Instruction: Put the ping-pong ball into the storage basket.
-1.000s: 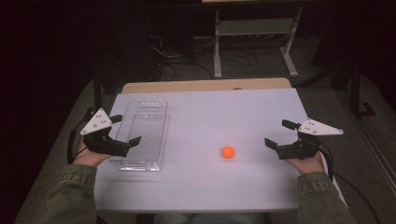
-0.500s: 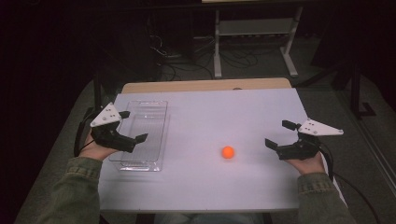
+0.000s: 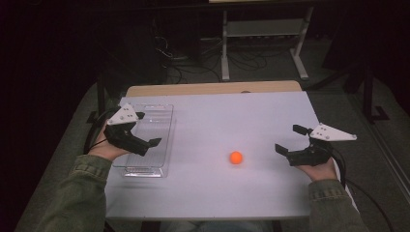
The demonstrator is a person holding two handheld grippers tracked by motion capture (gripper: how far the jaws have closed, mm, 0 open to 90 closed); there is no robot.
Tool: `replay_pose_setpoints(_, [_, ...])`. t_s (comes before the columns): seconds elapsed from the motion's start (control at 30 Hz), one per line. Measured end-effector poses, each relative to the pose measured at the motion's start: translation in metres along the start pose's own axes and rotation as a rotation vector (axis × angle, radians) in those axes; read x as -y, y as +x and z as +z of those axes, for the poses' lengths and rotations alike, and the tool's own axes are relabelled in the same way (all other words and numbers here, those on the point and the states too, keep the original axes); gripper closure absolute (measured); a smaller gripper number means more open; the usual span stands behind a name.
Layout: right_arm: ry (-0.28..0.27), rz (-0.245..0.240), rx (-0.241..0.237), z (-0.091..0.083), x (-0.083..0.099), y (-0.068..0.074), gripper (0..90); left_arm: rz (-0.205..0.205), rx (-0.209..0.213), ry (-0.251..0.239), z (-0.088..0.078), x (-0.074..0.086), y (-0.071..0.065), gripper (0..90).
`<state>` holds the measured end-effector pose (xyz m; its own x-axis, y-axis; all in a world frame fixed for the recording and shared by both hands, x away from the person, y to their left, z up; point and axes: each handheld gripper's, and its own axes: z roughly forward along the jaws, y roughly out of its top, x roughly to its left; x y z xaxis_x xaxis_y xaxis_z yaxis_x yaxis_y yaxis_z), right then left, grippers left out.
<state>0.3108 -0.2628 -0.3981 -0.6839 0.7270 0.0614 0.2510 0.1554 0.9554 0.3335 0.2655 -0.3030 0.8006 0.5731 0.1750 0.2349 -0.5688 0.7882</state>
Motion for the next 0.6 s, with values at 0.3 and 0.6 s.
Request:
replay_pose_setpoints(0.3, [0.006, 0.000, -0.001, 0.000, 0.000, 0.000, 0.0, 0.020, 0.017, 0.026, 0.005, -0.008, -0.002, 0.0])
replay_pose_setpoints(0.6, [0.014, -0.006, -0.005, 0.001, 0.001, 0.001, 0.0, 0.049, 0.038, 0.049, 0.012, -0.017, -0.006, 0.0])
